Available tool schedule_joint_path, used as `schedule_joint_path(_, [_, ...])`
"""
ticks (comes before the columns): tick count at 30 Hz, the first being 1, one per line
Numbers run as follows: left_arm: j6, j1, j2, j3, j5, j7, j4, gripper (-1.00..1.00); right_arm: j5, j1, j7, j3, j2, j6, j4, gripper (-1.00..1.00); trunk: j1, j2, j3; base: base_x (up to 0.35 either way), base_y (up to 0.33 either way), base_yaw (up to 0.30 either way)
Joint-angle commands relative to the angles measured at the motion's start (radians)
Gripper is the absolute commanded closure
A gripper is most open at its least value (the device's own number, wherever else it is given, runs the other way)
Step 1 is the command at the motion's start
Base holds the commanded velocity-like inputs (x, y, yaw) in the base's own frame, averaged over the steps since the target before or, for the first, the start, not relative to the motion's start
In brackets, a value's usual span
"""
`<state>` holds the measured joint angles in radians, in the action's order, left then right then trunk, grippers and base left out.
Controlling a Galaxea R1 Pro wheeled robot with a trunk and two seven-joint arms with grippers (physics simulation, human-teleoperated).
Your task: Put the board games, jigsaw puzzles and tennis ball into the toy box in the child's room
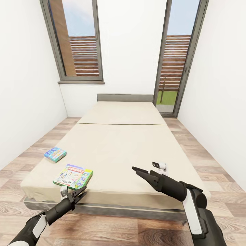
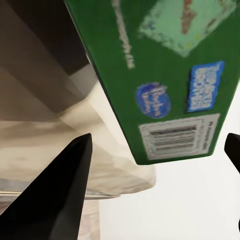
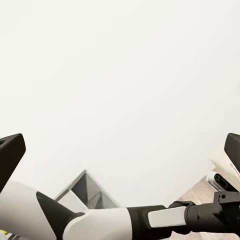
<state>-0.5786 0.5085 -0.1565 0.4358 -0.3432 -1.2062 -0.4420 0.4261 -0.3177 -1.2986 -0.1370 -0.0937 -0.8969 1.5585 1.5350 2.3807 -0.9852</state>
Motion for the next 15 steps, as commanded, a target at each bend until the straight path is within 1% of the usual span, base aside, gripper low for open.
schedule_joint_path(1, [-0.004,0.001,0.000,0.004,-0.004,-0.001,0.000,-1.00,0.001,0.000,-0.002,0.000,0.000,-0.007,0.000,-1.00,0.000,0.000,-0.001,0.000,0.000,0.000])
schedule_joint_path(6, [-0.005,0.001,0.000,0.004,-0.004,-0.001,0.000,-1.00,0.000,-0.001,-0.002,0.001,-0.001,-0.007,0.000,-1.00,0.000,0.000,-0.001,0.000,0.020,0.000])
schedule_joint_path(10, [-0.006,0.001,0.000,0.004,-0.005,0.000,0.000,-1.00,0.000,-0.001,-0.002,0.001,0.000,-0.007,0.000,-1.00,0.000,0.000,-0.001,0.000,0.155,0.000])
schedule_joint_path(15, [-0.004,0.001,0.000,0.004,-0.005,0.000,0.000,-1.00,0.000,-0.001,-0.002,0.001,0.000,-0.007,0.000,-1.00,0.000,0.000,-0.001,0.000,0.062,0.000])
